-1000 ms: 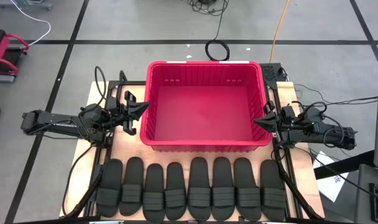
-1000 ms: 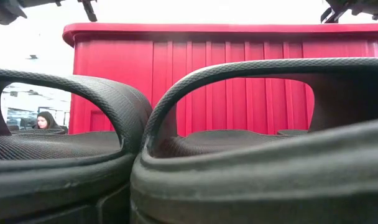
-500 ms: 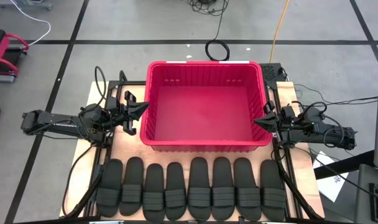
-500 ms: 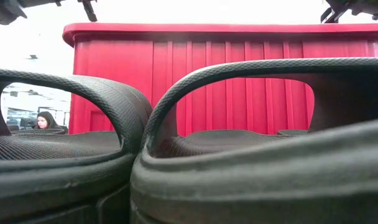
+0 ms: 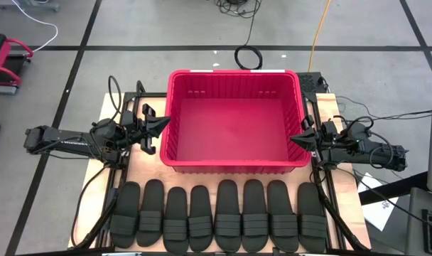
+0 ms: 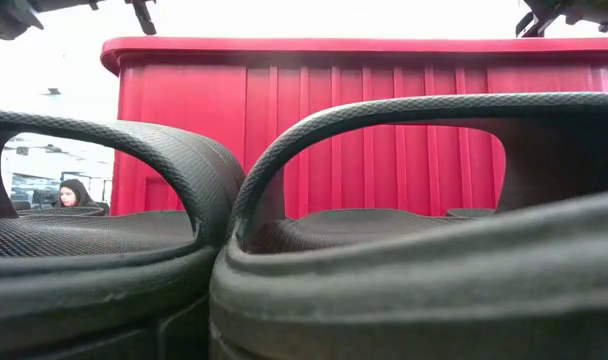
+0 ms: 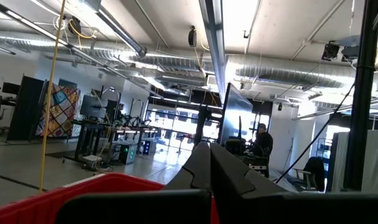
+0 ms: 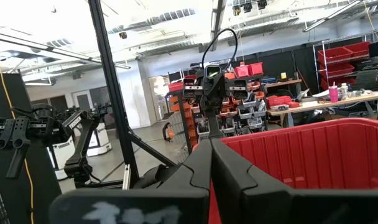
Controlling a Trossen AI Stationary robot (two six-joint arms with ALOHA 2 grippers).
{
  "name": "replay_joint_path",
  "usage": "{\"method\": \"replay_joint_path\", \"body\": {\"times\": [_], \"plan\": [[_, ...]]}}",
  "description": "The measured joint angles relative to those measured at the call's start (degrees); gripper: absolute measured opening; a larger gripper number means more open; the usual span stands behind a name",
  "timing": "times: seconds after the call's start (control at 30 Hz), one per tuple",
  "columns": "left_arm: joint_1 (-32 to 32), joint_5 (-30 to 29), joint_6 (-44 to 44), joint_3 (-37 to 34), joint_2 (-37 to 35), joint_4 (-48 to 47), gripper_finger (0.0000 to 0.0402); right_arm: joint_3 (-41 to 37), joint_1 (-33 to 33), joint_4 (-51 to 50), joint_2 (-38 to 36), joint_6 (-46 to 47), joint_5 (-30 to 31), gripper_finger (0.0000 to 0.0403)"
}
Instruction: Pick and place slides into bin
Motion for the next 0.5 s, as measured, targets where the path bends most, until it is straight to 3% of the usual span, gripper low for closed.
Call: {"method": "replay_joint_path", "body": {"times": [0.5], "plan": [[0.0, 0.0, -0.3, 0.0, 0.0, 0.0, 0.0001, 0.0, 0.0, -0.1, 0.1, 2.4, 0.0, 0.0000]]}}
